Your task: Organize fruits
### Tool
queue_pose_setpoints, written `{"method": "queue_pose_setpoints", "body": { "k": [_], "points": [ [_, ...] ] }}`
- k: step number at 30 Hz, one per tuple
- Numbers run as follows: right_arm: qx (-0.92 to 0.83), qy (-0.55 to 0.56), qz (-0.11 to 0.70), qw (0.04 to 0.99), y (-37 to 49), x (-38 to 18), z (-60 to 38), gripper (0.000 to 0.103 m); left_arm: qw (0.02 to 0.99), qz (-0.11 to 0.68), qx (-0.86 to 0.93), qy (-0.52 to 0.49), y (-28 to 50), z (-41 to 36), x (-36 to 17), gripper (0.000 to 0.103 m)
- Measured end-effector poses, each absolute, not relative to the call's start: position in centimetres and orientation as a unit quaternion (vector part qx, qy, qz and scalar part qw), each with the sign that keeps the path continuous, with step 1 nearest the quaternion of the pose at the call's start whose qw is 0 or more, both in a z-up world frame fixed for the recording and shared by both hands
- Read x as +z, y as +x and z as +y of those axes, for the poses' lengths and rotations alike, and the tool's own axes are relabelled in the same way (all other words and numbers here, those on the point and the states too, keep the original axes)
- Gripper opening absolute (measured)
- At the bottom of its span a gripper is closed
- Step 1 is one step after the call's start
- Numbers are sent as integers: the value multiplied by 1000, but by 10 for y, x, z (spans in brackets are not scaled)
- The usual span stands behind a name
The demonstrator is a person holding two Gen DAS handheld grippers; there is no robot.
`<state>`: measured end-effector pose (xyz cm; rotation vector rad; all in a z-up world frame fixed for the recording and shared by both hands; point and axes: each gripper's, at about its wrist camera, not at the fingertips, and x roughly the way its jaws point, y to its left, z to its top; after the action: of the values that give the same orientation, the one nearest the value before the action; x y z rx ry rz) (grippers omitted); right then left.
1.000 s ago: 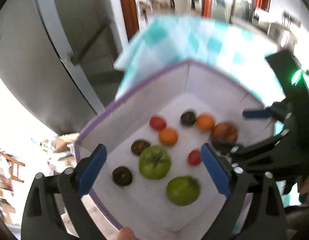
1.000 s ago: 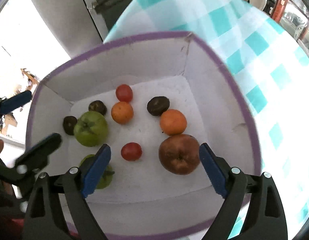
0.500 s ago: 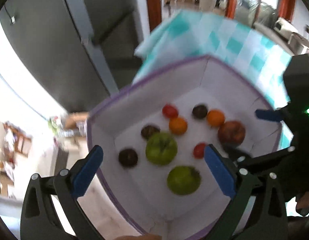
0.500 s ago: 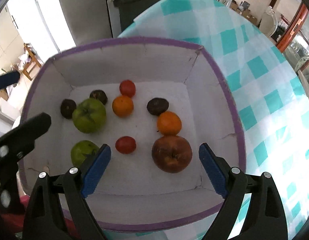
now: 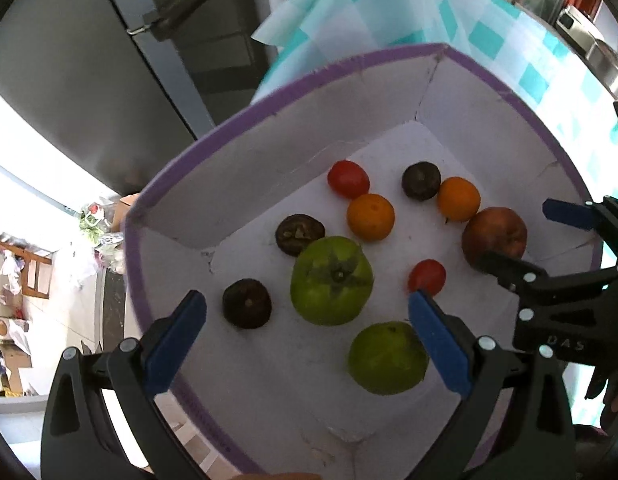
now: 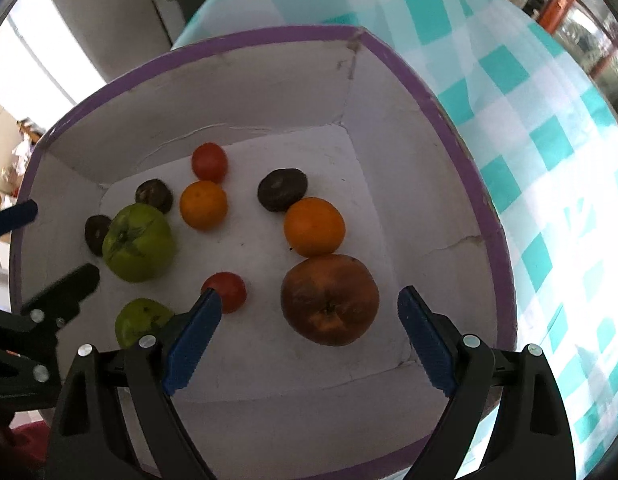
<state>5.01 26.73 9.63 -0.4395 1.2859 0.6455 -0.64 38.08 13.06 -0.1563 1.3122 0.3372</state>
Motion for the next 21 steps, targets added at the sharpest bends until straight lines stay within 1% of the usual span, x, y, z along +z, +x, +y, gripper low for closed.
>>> {"method": "queue_pose_setpoints", "body": {
  "k": [8,21],
  "points": [
    [283,-195,598,724,56,85,270,87,764,629,128,-64,5,382,109,101],
    [277,-195,607,719,58,77,279,87,766,630,108,-62,9,394,104,101]
  ]
}}
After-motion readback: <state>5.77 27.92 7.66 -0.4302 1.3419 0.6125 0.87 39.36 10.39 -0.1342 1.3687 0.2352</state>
